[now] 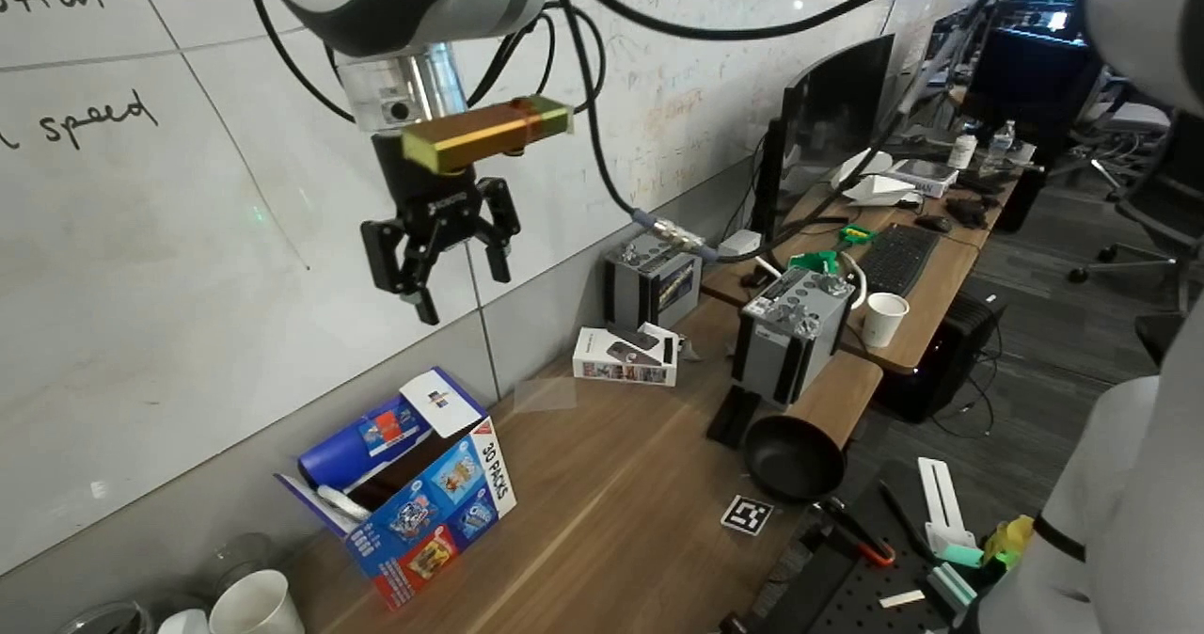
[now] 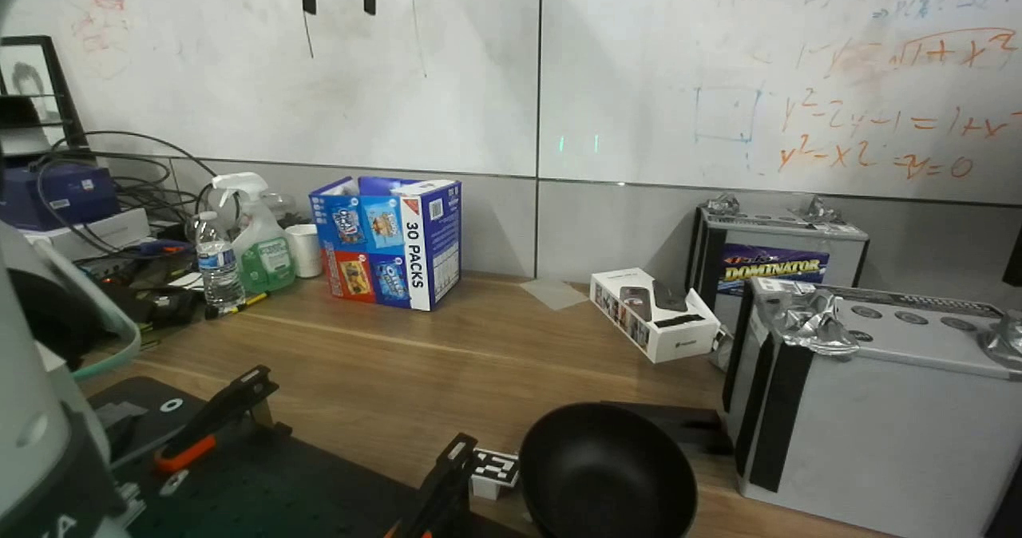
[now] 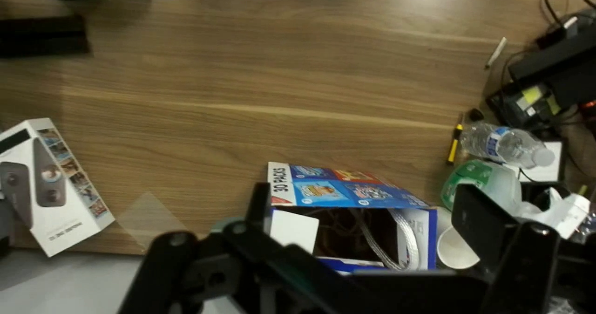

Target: Put the ropes into the blue box.

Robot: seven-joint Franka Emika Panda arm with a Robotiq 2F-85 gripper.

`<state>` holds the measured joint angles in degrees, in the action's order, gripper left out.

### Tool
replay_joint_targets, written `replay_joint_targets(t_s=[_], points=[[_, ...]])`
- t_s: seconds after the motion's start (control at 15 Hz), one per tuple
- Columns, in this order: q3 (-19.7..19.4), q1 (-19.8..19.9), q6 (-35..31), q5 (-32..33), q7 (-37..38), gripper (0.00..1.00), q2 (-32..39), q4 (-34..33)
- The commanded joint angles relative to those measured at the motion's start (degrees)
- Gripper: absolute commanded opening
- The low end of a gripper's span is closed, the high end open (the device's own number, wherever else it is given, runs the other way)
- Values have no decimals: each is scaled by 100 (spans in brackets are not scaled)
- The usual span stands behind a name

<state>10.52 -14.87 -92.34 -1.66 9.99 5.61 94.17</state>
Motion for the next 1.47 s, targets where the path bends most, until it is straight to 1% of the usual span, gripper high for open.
replay_joint_targets(t_s=[0.0,0.2,0.4,0.53,0.67,0.73,0.87,1.07,1.27,1.4], points=[[-14,202,147,238,-593,100,-1360,1248],[-45,327,11,258,-741,100,-2349,2182],[-22,384,-236,319,-609,100,-3254,3135],[-71,395,-409,233,-629,100,-3864,3794],[-103,414,-684,385,-704,100,-4455,4477],[-164,411,-946,334,-724,100,-4675,4774],[-261,452,-1366,180,-621,100,-4903,5168],[-441,479,-1841,163,-756,100,-5143,5637],[-596,514,-2146,98,-802,100,-5224,5891],[-675,542,-2238,82,-842,100,-5263,5997]])
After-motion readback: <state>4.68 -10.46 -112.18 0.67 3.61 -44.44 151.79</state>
